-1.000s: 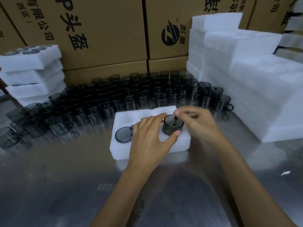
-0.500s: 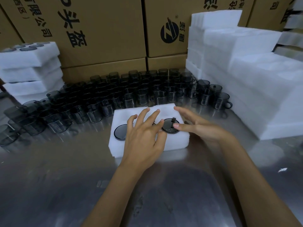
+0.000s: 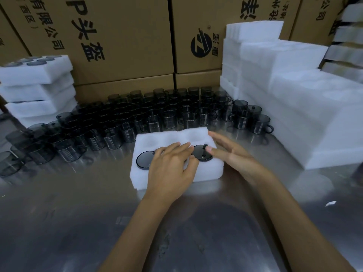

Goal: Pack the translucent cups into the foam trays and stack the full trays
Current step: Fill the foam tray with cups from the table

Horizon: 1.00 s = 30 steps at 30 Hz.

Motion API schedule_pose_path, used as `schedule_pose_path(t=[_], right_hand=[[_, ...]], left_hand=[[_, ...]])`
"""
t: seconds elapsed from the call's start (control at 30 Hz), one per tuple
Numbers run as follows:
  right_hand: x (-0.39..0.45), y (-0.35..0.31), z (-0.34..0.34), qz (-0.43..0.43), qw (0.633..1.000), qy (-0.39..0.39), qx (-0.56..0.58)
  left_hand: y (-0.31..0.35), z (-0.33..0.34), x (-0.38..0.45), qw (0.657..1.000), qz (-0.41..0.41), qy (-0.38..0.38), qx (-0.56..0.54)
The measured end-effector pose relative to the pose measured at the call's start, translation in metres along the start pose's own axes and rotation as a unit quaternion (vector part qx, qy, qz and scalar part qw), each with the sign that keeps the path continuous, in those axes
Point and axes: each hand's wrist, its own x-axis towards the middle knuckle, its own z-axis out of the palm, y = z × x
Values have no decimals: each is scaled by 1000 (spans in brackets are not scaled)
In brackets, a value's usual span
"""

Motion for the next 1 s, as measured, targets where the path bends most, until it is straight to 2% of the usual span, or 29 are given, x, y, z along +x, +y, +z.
schedule_pose_path(t=[0.07, 0.13, 0.23, 0.33, 0.47, 0.53, 0.6, 0.67, 0.73, 0.87, 0.93, 1.0], right_hand=[[6, -3, 3, -12, 996, 79, 32], [20, -11, 6, -20, 989, 147, 23], [52, -31, 13, -62, 972, 194, -117], [84, -55, 22, -103, 937, 185, -277], [124, -61, 33, -32, 901, 103, -420], [136, -56, 37, 0, 904, 82, -420], [141, -52, 38, 7, 908, 79, -411], [140, -52, 36, -9, 903, 82, -421], [131, -56, 32, -42, 893, 97, -437], [95, -68, 19, -175, 889, 149, -397], [71, -74, 10, -222, 895, 139, -361], [47, -74, 2, -235, 898, 107, -355]], left_hand=[[-2, -2, 3, 993, -46, 30, -104], [-4, -9, 8, 962, -119, 52, -239], [-17, -25, 16, 926, -168, 127, -313], [-42, -37, 16, 926, -184, 192, -267], [-64, -40, 17, 904, -221, 232, -282], [-67, -40, 18, 906, -225, 206, -294], [-68, -39, 17, 928, -216, 122, -277], [-70, -34, 15, 952, -200, 23, -232], [-67, -31, 15, 963, -199, -26, -179], [-59, -40, 13, 968, -202, -27, -146], [-55, -44, 12, 972, -192, -22, -136], [-47, -48, 15, 974, -162, -17, -158]])
